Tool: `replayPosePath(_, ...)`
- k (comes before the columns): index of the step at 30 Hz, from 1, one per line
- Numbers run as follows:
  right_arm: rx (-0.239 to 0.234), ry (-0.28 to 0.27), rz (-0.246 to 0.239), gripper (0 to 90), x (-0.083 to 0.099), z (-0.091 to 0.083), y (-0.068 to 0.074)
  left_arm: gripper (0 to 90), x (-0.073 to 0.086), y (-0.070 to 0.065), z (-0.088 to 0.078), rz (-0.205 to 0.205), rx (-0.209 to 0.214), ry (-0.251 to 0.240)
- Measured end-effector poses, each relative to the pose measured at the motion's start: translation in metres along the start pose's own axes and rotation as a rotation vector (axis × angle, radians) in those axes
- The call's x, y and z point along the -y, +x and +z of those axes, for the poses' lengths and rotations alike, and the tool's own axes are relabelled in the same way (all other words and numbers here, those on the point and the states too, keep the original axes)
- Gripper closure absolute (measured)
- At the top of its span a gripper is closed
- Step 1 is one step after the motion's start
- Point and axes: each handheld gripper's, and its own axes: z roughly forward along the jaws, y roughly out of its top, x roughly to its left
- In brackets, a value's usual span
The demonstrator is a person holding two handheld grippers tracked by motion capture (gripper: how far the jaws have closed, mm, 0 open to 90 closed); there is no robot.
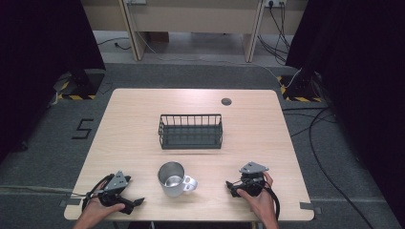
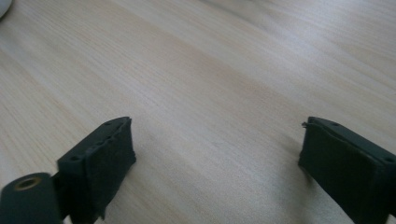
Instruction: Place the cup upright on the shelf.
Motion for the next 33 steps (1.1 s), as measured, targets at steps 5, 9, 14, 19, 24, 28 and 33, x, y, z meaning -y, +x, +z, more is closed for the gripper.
replayPosePath(5, -0.008, -0.010, -0.002, 15.4, -0.001, -0.001, 0.000, 0.0, 0.000, 0.000, 0.000, 0.000, 0.002, 0.000)
replayPosePath(9, -0.016, -0.031, -0.016, 15.5, -0.002, -0.003, 0.003, 0.0, 0.000, 0.001, 0.000, 0.001, 0.004, 0.000)
replayPosePath(14, -0.050, -0.093, -0.038, 15.4, -0.005, -0.009, 0.014, 0.0, 0.000, 0.000, 0.000, 0.002, 0.003, 0.000)
replayPosePath(19, -0.080, -0.127, -0.069, 15.4, -0.011, -0.011, 0.025, 0.0, 0.000, 0.000, 0.000, 0.002, 0.003, 0.000)
replayPosePath(24, -0.131, -0.184, -0.083, 15.4, -0.019, -0.017, 0.038, 0.0, 0.000, 0.000, 0.000, 0.002, 0.002, 0.000)
replayPosePath(28, -0.163, -0.218, -0.107, 15.2, -0.026, -0.022, 0.048, 0.0, 0.000, 0.000, 0.000, 0.002, 0.002, 0.000)
replayPosePath(33, -0.197, -0.247, -0.114, 15.2, -0.030, -0.024, 0.055, 0.0, 0.000, 0.000, 0.000, 0.001, 0.001, 0.000)
